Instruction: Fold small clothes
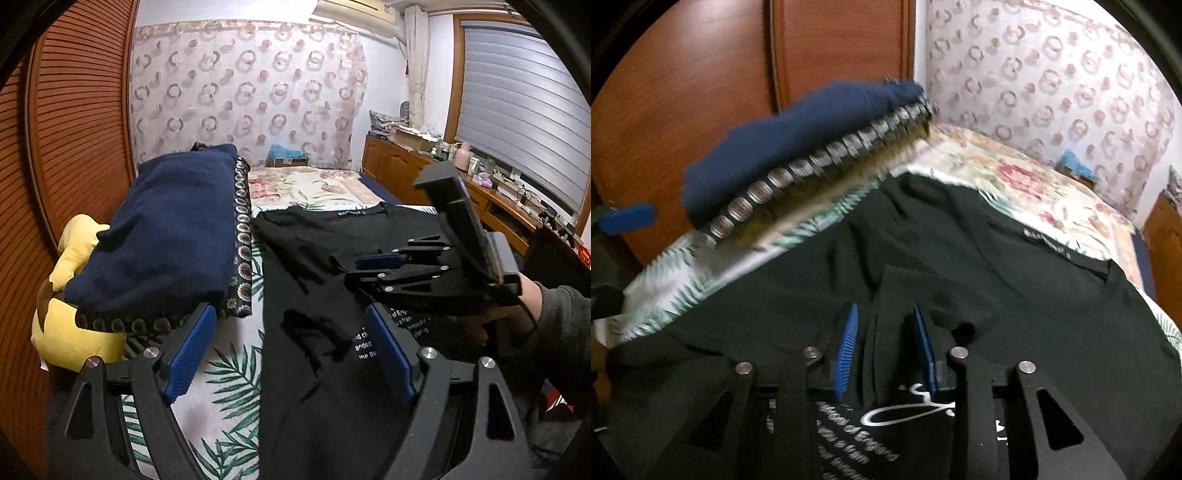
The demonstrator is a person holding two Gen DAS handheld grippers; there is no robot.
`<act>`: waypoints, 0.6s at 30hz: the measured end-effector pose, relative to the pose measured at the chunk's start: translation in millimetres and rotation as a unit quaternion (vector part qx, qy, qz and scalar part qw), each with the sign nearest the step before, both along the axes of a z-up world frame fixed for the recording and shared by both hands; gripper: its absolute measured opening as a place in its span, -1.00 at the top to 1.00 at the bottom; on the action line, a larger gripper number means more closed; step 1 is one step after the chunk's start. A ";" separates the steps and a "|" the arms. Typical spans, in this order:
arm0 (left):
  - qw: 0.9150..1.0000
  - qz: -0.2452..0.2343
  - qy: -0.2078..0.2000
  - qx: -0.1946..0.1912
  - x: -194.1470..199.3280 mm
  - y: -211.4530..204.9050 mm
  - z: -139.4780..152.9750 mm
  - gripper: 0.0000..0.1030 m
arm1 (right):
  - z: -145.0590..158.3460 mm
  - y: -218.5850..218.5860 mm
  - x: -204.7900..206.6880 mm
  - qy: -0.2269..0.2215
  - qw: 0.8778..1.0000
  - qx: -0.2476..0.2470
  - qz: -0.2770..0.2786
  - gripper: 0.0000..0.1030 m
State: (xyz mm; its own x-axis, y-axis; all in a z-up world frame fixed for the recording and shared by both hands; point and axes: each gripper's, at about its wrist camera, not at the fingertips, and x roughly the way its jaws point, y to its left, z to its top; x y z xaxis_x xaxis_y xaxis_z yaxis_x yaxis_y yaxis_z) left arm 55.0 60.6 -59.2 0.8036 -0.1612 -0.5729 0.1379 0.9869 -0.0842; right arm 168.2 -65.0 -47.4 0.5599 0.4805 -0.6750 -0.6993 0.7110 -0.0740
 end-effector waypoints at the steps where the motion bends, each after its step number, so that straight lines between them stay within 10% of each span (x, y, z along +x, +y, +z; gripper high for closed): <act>1: 1.000 -0.001 0.001 0.001 -1.6 -0.1 -1.5 -0.62 | -2.3 1.0 3.8 0.005 1.000 -0.004 -0.001 0.65; 6: 1.000 0.000 0.007 0.001 -3.4 -2.9 -5.7 -0.62 | 1.6 -11.7 -0.9 -0.007 1.000 -0.004 0.006 0.95; 18: 1.000 -0.004 0.005 0.000 -10.3 -7.0 -3.3 -0.62 | 23.9 -88.7 -25.4 -0.045 0.995 0.038 -0.080 0.96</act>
